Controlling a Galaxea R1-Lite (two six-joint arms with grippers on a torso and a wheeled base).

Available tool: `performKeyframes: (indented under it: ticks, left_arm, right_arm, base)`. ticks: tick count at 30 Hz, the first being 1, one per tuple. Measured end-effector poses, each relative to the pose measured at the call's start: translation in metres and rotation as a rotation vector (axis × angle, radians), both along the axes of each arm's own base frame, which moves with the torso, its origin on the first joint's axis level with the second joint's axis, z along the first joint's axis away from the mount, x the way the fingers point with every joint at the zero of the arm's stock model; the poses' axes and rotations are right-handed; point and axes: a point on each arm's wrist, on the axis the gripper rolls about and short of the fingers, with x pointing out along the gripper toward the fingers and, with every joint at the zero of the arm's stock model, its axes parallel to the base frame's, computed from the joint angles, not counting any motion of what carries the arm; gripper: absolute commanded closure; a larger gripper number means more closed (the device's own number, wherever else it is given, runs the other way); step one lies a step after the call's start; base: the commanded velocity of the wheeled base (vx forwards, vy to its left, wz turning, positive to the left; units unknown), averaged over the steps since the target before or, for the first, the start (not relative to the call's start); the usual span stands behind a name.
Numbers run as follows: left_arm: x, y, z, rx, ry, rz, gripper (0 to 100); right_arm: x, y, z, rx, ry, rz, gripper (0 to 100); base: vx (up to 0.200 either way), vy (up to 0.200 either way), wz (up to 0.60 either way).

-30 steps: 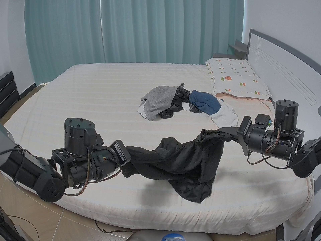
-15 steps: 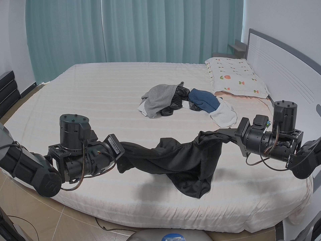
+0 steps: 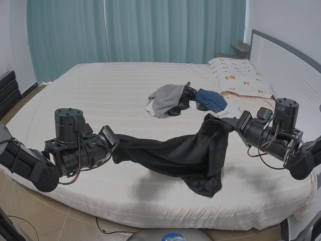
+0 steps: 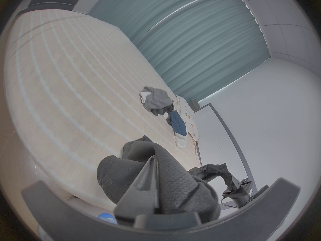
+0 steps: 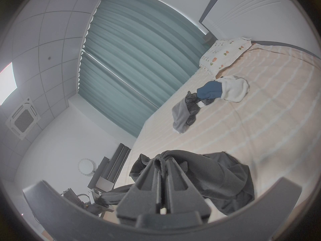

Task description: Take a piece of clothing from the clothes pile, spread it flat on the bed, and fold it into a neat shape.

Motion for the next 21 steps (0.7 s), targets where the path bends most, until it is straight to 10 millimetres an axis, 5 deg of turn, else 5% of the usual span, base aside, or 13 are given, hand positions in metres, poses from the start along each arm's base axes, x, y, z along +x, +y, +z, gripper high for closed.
performKeyframes:
  ticks: [21]
  left_arm:
    - [0.0037,0.009,0.0056,-0.011,-0.036,0.038,100]
  right_arm:
    - [0.0053,0.0015,0.0085,0.059,-0.129,-0.046,100]
  base:
    - [0.0,0.2,0.0]
